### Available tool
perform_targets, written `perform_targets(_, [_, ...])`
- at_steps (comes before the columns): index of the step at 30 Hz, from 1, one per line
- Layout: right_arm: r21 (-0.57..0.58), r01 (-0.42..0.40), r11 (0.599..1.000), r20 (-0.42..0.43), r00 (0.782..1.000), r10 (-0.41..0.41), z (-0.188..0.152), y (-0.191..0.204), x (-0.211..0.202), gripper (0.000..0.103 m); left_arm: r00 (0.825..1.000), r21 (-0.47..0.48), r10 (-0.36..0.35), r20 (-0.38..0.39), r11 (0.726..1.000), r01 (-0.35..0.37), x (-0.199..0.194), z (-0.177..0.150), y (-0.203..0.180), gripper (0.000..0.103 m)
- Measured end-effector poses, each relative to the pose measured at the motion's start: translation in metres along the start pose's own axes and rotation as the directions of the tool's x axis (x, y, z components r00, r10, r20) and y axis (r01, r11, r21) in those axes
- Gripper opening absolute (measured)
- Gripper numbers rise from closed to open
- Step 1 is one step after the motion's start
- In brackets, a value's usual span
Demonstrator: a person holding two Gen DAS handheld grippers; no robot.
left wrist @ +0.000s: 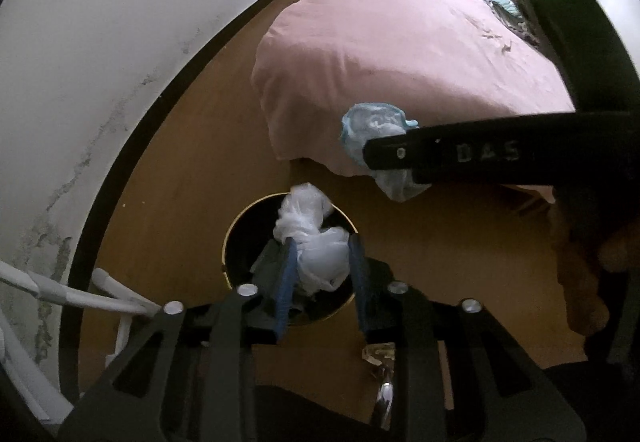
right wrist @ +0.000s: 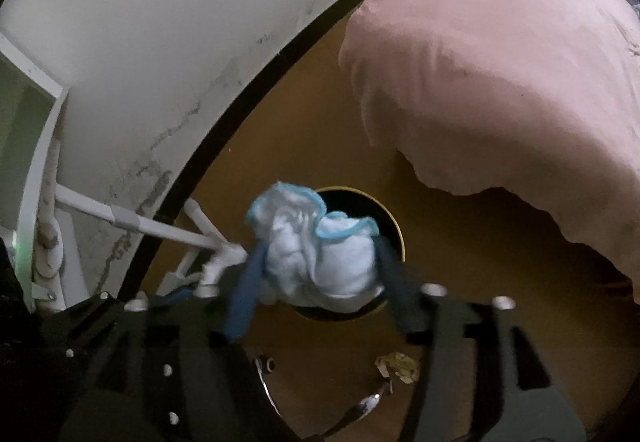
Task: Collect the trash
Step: 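Return both tools to the desk, then grasp the grey sock with the right tool while the left tool grasps the yellow stick on the red plate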
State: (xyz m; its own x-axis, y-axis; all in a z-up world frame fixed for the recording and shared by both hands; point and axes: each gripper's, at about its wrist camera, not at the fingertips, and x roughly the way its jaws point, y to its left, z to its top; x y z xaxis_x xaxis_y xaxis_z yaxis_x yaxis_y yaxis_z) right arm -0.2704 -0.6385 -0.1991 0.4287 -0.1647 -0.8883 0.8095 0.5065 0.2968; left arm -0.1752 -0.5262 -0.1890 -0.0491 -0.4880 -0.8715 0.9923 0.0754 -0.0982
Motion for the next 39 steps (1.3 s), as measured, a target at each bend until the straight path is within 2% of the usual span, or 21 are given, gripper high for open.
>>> perform_targets(2, [0.004, -0.001, 1.000, 0.021, 1.000, 0.001, 0.002, -0.001, -0.005, 0.063, 1.000, 0.003, -0.004, 0.005, 1.000, 0.004, -0.002, 0.001, -0.004, 0.035])
perform_targets(4, [0.010, -0.001, 1.000, 0.032, 1.000, 0.001, 0.002, -0.001, -0.007, 0.063, 1.000, 0.005, 0.006, 0.015, 1.000, -0.006, -0.003, 0.001, -0.004, 0.050])
perform_targets(8, [0.031, 0.015, 0.999, 0.051, 0.999, -0.016, 0.002, -0.006, -0.011, 0.067, 0.999, 0.033, 0.020, 0.035, 0.999, -0.021, -0.012, 0.004, -0.011, 0.060])
perform_targets(10, [0.041, 0.029, 0.999, 0.079, 0.996, -0.032, 0.005, -0.007, -0.020, 0.067, 0.997, 0.064, 0.034, 0.063, 0.997, -0.038, -0.026, 0.005, -0.018, 0.073])
perform_targets(13, [0.032, 0.067, 0.997, 0.155, 0.985, -0.071, 0.008, 0.002, -0.049, 0.070, 0.992, 0.103, 0.047, 0.118, 0.993, -0.059, -0.061, 0.005, -0.029, 0.087])
perform_targets(16, [-0.036, 0.082, 0.996, 0.253, 0.965, -0.070, 0.009, 0.036, -0.085, 0.079, 0.978, 0.104, 0.075, 0.196, 0.990, -0.097, -0.114, 0.000, -0.029, 0.092])
perform_targets(18, [-0.112, 0.063, 0.992, 0.291, 0.956, -0.028, 0.006, 0.070, -0.102, 0.082, 0.962, 0.087, 0.103, 0.252, 0.988, -0.129, -0.155, -0.009, -0.018, 0.094])
perform_targets(20, [-0.216, 0.028, 0.976, 0.293, 0.955, 0.038, 0.002, 0.114, -0.110, 0.084, 0.944, 0.033, 0.152, 0.292, 0.985, -0.169, -0.189, -0.022, 0.004, 0.095])
perform_targets(22, [-0.323, -0.018, 0.946, 0.268, 0.957, 0.109, -0.005, 0.164, -0.110, 0.084, 0.928, -0.054, 0.226, 0.296, 0.974, -0.220, -0.217, -0.039, 0.036, 0.095])
perform_targets(25, [-0.464, -0.105, 0.879, 0.185, 0.959, 0.213, -0.020, 0.240, -0.098, 0.084, 0.897, -0.228, 0.374, 0.236, 0.919, -0.323, -0.254, -0.079, 0.098, 0.096])
perform_targets(28, [-0.579, -0.182, 0.795, 0.090, 0.955, 0.284, -0.039, 0.313, -0.083, 0.084, 0.846, -0.384, 0.519, 0.121, 0.810, -0.442, -0.286, -0.127, 0.160, 0.095])
perform_targets(29, [-0.613, -0.200, 0.765, 0.064, 0.952, 0.300, -0.046, 0.335, -0.079, 0.084, 0.819, -0.431, 0.568, 0.079, 0.760, -0.486, -0.298, -0.148, 0.180, 0.095])
perform_targets(32, [-0.705, -0.233, 0.670, -0.003, 0.945, 0.326, -0.068, 0.400, -0.066, 0.084, 0.762, -0.516, 0.647, -0.001, 0.653, -0.555, -0.328, -0.195, 0.217, 0.096])
perform_targets(33, [-0.730, -0.242, 0.639, -0.024, 0.943, 0.331, -0.074, 0.419, -0.061, 0.084, 0.750, -0.536, 0.662, -0.019, 0.626, -0.566, -0.337, -0.210, 0.225, 0.096])
perform_targets(35, [-0.773, -0.256, 0.581, -0.061, 0.941, 0.333, -0.086, 0.451, -0.050, 0.084, 0.729, -0.560, 0.683, -0.044, 0.588, -0.584, -0.352, -0.233, 0.240, 0.095])
perform_targets(36, [-0.787, -0.258, 0.560, -0.074, 0.941, 0.330, -0.091, 0.464, -0.045, 0.084, 0.722, -0.561, 0.690, -0.050, 0.578, -0.592, -0.360, -0.244, 0.242, 0.095])
perform_targets(38, [-0.804, -0.252, 0.540, -0.082, 0.944, 0.318, -0.095, 0.482, -0.035, 0.083, 0.710, -0.545, 0.701, -0.066, 0.571, -0.614, -0.366, -0.253, 0.253, 0.096])
perform_targets(39, [-0.808, -0.240, 0.538, -0.078, 0.949, 0.305, -0.096, 0.490, -0.029, 0.082, 0.709, -0.537, 0.701, -0.069, 0.573, -0.619, -0.368, -0.256, 0.260, 0.096])
